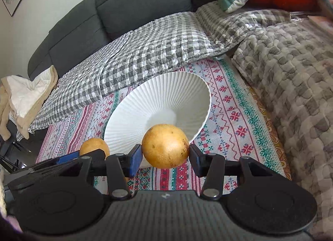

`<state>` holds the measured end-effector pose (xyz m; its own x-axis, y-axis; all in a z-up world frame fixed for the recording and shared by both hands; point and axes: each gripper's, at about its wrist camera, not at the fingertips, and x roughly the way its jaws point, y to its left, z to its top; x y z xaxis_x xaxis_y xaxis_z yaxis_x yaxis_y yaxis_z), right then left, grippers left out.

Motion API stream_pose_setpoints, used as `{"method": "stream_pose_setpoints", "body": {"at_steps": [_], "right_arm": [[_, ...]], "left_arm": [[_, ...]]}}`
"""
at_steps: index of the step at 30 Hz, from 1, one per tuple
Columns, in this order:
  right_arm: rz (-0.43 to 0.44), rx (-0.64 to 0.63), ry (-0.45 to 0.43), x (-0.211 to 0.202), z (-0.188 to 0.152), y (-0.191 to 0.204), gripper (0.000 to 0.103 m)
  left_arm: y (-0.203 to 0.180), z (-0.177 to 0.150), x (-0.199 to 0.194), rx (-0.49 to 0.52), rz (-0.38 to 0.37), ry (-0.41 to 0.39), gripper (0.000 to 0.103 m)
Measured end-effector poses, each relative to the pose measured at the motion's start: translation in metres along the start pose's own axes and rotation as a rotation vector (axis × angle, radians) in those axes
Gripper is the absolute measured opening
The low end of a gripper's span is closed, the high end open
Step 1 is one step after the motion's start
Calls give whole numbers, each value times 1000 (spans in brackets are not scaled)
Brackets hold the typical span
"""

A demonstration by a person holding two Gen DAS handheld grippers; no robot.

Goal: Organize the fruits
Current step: 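Carry both yellow fruits into the white bowl and open both tools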

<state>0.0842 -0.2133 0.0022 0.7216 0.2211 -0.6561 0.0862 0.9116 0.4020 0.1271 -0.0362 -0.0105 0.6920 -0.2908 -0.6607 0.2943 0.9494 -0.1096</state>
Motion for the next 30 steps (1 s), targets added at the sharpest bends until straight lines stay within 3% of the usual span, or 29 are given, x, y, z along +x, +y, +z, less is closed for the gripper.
{"method": "stream_pose_setpoints", "body": {"at_steps": [13, 30], "right_arm": [[42, -120, -35, 38, 29, -21, 45], [-19, -246, -25, 68, 34, -5, 45]], "left_arm": [[-26, 8, 52, 219, 22, -34, 40], [-36, 20, 83, 323, 32, -67, 41]]}}
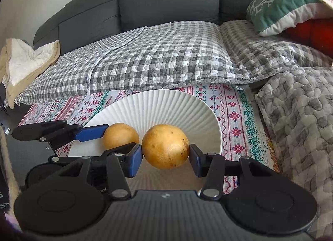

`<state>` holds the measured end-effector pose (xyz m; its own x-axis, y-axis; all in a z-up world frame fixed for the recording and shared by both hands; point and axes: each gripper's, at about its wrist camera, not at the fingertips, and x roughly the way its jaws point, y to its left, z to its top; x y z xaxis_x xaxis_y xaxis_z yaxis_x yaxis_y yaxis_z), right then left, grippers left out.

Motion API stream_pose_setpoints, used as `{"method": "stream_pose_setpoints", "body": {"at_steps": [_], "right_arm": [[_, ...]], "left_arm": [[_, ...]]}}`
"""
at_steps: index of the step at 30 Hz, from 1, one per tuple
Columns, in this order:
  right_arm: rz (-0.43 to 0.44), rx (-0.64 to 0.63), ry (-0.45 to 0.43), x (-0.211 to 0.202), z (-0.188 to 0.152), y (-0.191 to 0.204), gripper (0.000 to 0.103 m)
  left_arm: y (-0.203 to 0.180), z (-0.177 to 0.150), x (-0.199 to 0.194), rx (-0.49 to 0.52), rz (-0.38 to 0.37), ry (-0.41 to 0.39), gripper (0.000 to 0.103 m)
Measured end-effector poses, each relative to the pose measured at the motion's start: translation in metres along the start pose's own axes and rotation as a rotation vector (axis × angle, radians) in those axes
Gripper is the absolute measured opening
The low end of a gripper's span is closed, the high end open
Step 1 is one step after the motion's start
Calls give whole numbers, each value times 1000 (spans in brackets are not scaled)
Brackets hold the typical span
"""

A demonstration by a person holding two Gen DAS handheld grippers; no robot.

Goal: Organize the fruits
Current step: 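Carry both yellow fruits into the white bowl and open both tools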

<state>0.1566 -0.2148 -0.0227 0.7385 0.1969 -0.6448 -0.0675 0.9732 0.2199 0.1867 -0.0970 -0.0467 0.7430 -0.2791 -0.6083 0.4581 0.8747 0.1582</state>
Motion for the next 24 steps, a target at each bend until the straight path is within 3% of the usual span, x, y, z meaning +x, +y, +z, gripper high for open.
{"method": "stream_pose_setpoints", "body": {"at_steps": [10, 18, 24], "right_arm": [[45, 74, -9, -2, 2, -6, 49], [90, 192, -35, -18, 4, -23, 62], [62, 176, -35, -36, 0, -20, 72]], "left_arm": [[1, 1, 3, 0, -8, 25, 47], [5, -3, -8, -17, -3, 37, 78], [3, 0, -25, -29, -7, 44, 86]]}}
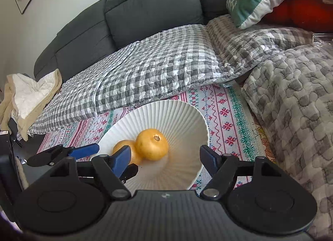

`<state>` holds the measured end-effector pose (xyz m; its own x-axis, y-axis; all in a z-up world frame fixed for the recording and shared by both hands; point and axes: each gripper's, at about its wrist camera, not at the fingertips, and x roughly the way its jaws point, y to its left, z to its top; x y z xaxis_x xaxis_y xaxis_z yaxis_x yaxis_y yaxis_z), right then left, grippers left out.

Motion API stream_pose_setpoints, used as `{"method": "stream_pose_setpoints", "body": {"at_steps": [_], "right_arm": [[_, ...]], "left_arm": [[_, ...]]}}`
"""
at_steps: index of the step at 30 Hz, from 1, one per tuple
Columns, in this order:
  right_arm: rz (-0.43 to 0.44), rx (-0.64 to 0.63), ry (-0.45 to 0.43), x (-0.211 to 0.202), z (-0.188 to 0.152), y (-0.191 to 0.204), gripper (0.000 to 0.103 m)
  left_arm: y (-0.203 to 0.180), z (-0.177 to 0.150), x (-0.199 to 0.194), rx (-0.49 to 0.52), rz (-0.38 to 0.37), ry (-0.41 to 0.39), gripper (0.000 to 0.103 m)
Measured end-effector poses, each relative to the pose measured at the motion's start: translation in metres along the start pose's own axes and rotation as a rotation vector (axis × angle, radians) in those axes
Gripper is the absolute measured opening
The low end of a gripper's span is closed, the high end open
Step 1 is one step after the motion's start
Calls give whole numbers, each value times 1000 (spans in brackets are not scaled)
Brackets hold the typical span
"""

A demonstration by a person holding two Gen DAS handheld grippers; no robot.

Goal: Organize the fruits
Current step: 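Carry both yellow fruits into the white bowl and open both tools, then withdraw both tools from the bowl back toward the fruit pile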

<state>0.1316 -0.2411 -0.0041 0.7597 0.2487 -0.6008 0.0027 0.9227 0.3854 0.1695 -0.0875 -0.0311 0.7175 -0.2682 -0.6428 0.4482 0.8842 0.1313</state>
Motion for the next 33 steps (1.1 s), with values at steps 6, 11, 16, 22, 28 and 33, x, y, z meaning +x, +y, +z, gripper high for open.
{"method": "stream_pose_setpoints", "body": {"at_steps": [6, 11, 16, 22, 28, 33], "right_arm": [[-55, -56, 8, -19, -8, 11, 81], [-84, -85, 8, -35, -15, 24, 89], [-101, -126, 5, -52, -26, 40, 93], [-118, -180, 4, -64, -39, 58, 98], [-126, -182, -11, -75, -53, 65, 103], [-142, -197, 25, -78, -61, 64, 102]], "left_arm": [[0, -5, -26, -31, -12, 2, 93], [0, -15, -48, -55, -10, 17, 96], [0, -30, -67, -76, 12, 31, 96], [1, -44, -83, -86, 48, 63, 96], [4, -58, -97, -127, 47, 91, 96], [12, -67, -102, -178, 37, 124, 96]]}}
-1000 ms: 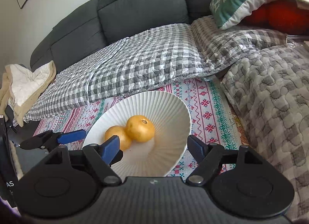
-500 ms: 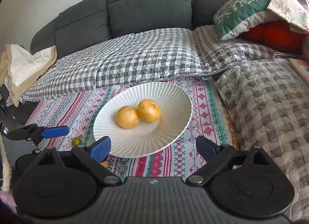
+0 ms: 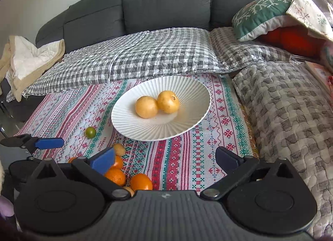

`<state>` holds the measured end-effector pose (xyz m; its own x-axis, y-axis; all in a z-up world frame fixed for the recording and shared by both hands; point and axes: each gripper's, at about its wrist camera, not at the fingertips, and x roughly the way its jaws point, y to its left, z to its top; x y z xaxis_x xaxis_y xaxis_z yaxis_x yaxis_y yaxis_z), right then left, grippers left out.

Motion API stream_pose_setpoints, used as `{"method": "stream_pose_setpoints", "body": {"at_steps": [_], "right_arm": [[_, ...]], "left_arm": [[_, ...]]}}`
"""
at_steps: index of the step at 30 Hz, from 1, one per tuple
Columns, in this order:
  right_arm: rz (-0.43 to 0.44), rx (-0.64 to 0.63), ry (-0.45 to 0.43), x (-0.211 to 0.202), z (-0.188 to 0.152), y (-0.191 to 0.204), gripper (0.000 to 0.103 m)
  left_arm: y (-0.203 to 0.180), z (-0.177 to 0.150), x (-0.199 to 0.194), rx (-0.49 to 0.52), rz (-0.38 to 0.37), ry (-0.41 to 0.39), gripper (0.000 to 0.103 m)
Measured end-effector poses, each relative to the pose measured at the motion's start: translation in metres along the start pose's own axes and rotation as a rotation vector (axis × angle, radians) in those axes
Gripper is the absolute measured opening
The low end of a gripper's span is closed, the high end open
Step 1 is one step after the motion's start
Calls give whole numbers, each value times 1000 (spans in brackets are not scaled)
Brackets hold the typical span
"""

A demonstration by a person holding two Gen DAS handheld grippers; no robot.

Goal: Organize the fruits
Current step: 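Withdraw both tools from the bowl back toward the fruit pile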

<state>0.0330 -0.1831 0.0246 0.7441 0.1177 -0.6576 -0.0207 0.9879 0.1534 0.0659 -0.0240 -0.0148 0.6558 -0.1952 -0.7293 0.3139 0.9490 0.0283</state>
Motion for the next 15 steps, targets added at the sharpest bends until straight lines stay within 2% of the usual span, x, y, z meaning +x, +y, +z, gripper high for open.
{"method": "stream_pose_setpoints", "body": {"at_steps": [4, 8, 15], "right_arm": [[-10, -51, 20, -4, -5, 2, 103], [20, -19, 50, -6, -13, -1, 103], [5, 30, 106, -8, -26, -3, 103]], "left_arm": [[14, -3, -5, -39, -16, 23, 96], [28, -7, -13, -40, -9, 31, 96], [61, -20, -26, -40, 33, 37, 96]]}}
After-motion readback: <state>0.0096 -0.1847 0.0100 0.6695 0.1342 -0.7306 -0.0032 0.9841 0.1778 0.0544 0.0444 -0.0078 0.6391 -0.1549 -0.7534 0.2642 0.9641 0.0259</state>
